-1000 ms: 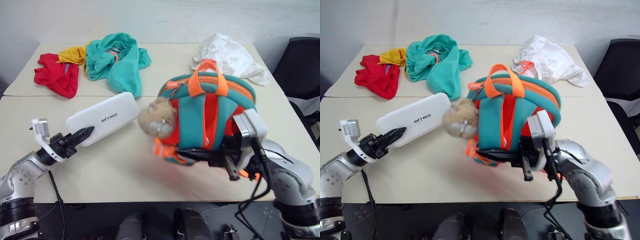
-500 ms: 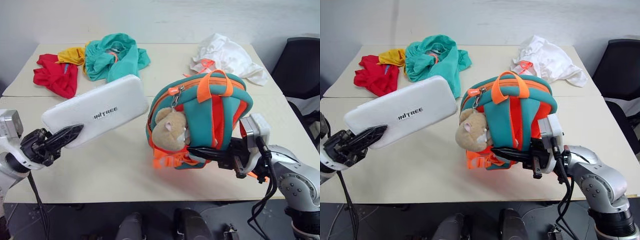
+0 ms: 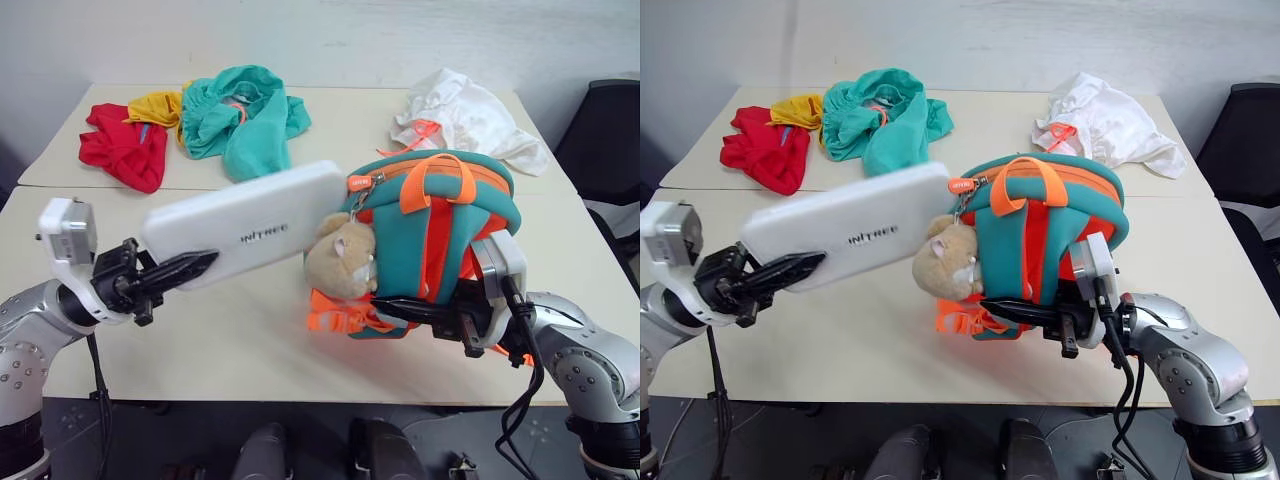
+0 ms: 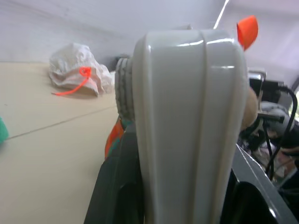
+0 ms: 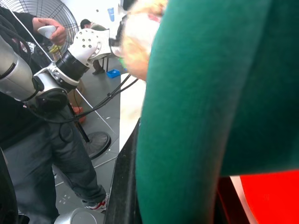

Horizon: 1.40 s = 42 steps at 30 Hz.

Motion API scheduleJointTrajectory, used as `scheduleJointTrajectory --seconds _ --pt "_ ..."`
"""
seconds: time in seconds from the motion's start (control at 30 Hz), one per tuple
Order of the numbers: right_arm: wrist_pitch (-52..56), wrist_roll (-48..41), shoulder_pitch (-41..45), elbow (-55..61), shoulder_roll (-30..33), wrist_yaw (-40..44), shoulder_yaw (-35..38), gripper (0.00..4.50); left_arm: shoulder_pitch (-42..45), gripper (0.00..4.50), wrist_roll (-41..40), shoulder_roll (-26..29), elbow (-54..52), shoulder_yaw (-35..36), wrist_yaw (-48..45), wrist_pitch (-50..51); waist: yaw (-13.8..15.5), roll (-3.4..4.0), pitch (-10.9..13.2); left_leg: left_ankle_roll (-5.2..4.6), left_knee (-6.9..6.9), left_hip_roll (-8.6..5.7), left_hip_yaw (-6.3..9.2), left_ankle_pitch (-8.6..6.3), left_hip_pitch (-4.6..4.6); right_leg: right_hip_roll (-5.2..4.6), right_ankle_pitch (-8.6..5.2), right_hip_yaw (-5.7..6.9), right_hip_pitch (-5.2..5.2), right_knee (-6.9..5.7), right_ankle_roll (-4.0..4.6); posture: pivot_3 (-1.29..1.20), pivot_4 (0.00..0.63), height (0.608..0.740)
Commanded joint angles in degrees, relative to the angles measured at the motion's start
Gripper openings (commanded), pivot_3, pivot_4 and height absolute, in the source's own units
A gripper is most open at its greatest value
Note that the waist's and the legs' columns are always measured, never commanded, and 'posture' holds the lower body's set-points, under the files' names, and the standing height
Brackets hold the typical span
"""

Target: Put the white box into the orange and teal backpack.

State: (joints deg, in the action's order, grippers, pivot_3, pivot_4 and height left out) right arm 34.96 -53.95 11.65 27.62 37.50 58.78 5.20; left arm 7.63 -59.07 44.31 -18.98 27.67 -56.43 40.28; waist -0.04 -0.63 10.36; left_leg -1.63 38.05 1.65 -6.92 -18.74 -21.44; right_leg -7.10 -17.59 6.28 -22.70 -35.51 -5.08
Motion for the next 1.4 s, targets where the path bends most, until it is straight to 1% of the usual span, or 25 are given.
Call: scheduleJointTrajectory --seconds 0.03,0.1,0.13,0.23,0.37,0.4,0.43,0.53,0.63,0.73,0.83,0.9,0.97,1.03,1.1,1.17,1.2,1.27,1.33,1.4 --pt "-0.6 -0.3 0.4 0.1 0.5 0.3 1.4 0.01 0.4 1.27 7.9 3.5 1.6 -4.6 -7.0 -6.4 0.0 0.00 0.0 0.00 0.00 0.01 0.00 0.00 0.00 0.00 0.00 0.00 0.00 -0.01 0.00 0.00 0.150 0.740" --pt "-0.5 -0.3 0.4 -0.2 0.6 0.4 1.4 0.01 1.8 1.27 10.9 4.5 3.7 -7.2 -8.1 -8.3 0.0 0.01 0.0 0.00 0.00 0.00 -0.01 0.00 0.01 0.00 0.00 0.00 -0.01 0.00 0.00 0.00 0.150 0.740" --pt "-0.4 -0.4 0.4 -0.2 0.7 0.5 1.4 0.01 3.5 1.27 12.8 4.7 4.9 -9.0 -8.4 -9.8 0.1 0.01 0.0 0.00 0.00 0.01 0.00 0.00 0.00 -0.01 0.00 0.00 -0.01 0.00 0.00 0.00 0.150 0.740" --pt "0.0 -0.7 0.3 -0.2 1.1 0.8 1.6 0.01 9.3 1.27 15.3 5.2 7.0 -13.5 -8.5 -9.6 0.5 -0.01 0.0 -0.01 0.01 0.00 0.02 0.00 -0.02 -0.02 0.00 0.03 0.00 0.00 0.00 0.00 0.150 0.740" --pt "1.0 -1.5 0.1 -0.3 2.5 1.8 2.2 0.01 20.0 1.27 18.1 7.6 7.9 -22.9 -11.2 -4.5 1.1 -0.01 0.0 -0.06 0.01 -0.01 0.01 -0.03 -0.05 -0.01 0.00 0.05 0.01 0.00 -0.01 0.00 0.150 0.740" --pt "1.1 -1.6 0.1 -0.3 2.7 1.9 2.2 0.01 21.5 1.27 18.3 7.7 8.2 -24.0 -11.5 -3.8 1.1 0.00 0.0 -0.07 0.01 -0.01 0.01 -0.04 -0.06 0.00 0.00 0.05 0.01 0.00 -0.01 0.00 0.150 0.740" --pt "1.4 -1.7 0.2 -0.4 3.0 2.3 2.2 0.01 25.2 1.27 19.9 7.0 9.2 -26.8 -11.3 -2.5 1.2 0.00 0.0 -0.07 0.01 0.00 -0.02 -0.04 -0.05 0.04 0.02 0.04 0.03 -0.07 -0.03 0.00 0.150 0.740" --pt "2.0 -1.7 0.3 -0.5 3.7 3.4 1.8 0.01 36.7 1.27 23.6 2.0 12.8 -35.2 -11.5 0.7 1.7 0.00 0.0 -0.08 0.13 0.03 -0.01 -0.03 -0.12 0.50 0.03 0.06 0.05 -0.04 -0.06 0.00 0.150 0.740" --pt "2.0 -1.1 0.5 -0.5 3.9 4.2 1.3 0.01 45.7 1.27 26.0 -7.7 19.1 -39.2 -9.3 0.6 1.9 -0.04 0.0 -0.18 0.18 -0.03 -0.06 0.01 -0.15 0.55 0.08 0.02 0.09 -0.02 -0.15 0.00 0.150 0.740" --pt "1.7 -0.7 0.6 -0.5 3.5 4.1 1.2 0.01 49.9 1.27 30.1 -14.2 24.6 -42.7 -9.3 -1.6 1.3 -0.10 0.1 -0.30 0.31 -0.05 -0.09 0.03 -0.30 0.59 0.15 0.00 0.03 0.02 -0.27 0.00 0.150 0.740" --pt "1.1 0.1 0.5 -0.1 3.1 3.4 1.1 0.01 51.0 1.27 33.7 -19.0 29.6 -44.0 -8.5 -6.0 1.2 -0.09 0.1 -0.29 0.27 -0.01 -0.19 0.03 -0.31 0.70 0.15 0.08 -0.10 0.02 -0.29 0.00 0.150 0.740" --pt "0.8 0.2 0.0 0.7 2.8 2.4 1.7 0.00 50.4 2.00 35.0 -21.0 31.9 -41.5 -7.3 -11.1 1.2 -0.10 0.1 -0.24 0.27 0.04 -0.16 0.06 -0.31 0.74 0.15 0.21 -0.11 0.00 -0.29 0.00 0.150 0.740" --pt "0.4 0.2 -0.7 1.2 2.8 1.9 2.1 0.00 49.6 2.53 33.2 -19.8 31.5 -38.7 -9.0 -10.6 1.2 -0.10 0.1 -0.21 0.36 0.06 -0.13 0.08 -0.31 0.71 0.15 0.19 -0.11 -0.05 -0.28 0.00 0.150 0.740" --pt "-0.1 0.5 -1.7 1.3 2.7 1.4 2.6 0.00 48.0 3.13 30.2 -16.8 29.9 -36.3 -12.8 -7.8 0.9 -0.10 0.1 -0.22 0.47 0.08 -0.13 0.08 -0.31 0.65 0.15 0.11 -0.11 -0.12 -0.28 0.00 0.150 0.740" --pt "-0.9 1.0 -2.4 1.3 2.4 0.8 3.0 0.00 46.8 3.72 28.6 -13.8 28.5 -34.0 -14.5 -5.8 0.5 -0.09 0.1 -0.22 0.53 0.11 -0.10 0.08 -0.31 0.59 0.15 0.01 -0.11 -0.16 -0.28 0.00 0.150 0.740" --pt "-1.4 0.9 -2.7 1.2 1.9 0.0 3.4 0.00 45.2 4.35 26.7 -10.8 26.7 -32.0 -19.1 -6.8 0.3 -0.09 0.1 -0.22 0.58 0.11 -0.01 0.07 -0.34 0.56 0.15 -0.05 -0.10 -0.18 -0.28 0.00 0.150 0.740" --pt "-1.5 0.8 -2.7 0.9 1.4 -0.7 3.6 0.00 44.4 4.47 25.7 -9.3 26.6 -30.8 -21.7 -7.7 0.2 -0.09 0.1 -0.21 0.59 0.11 0.01 0.07 -0.35 0.55 0.15 -0.08 -0.10 -0.20 -0.28 0.00 0.150 0.740" --pt "-1.8 0.9 -2.5 0.1 0.7 -1.7 3.7 0.00 42.7 4.47 24.9 -6.3 27.1 -29.2 -25.8 -8.4 0.1 -0.09 0.1 -0.21 0.62 0.10 0.05 0.07 -0.42 0.54 0.15 -0.05 -0.10 -0.18 -0.28 0.00 0.150 0.740" --pt "-2.4 2.4 -2.3 -0.6 0.5 -1.9 3.2 0.00 40.0 4.47 25.8 -1.5 29.2 -28.7 -31.7 -10.3 0.0 -0.07 0.1 -0.22 0.69 0.09 0.07 0.07 -0.47 0.56 0.15 -0.01 -0.10 -0.18 -0.28 0.00 0.150 0.740" --pt "-2.5 3.2 -2.4 -1.2 0.6 -2.0 3.0 0.00 37.5 4.47 25.7 0.7 29.2 -27.7 -34.3 -11.8 0.0 -0.06 0.1 -0.22 0.73 0.08 0.08 0.06 -0.48 0.58 0.15 0.00 -0.11 -0.19 -0.27 0.00 0.150 0.740"
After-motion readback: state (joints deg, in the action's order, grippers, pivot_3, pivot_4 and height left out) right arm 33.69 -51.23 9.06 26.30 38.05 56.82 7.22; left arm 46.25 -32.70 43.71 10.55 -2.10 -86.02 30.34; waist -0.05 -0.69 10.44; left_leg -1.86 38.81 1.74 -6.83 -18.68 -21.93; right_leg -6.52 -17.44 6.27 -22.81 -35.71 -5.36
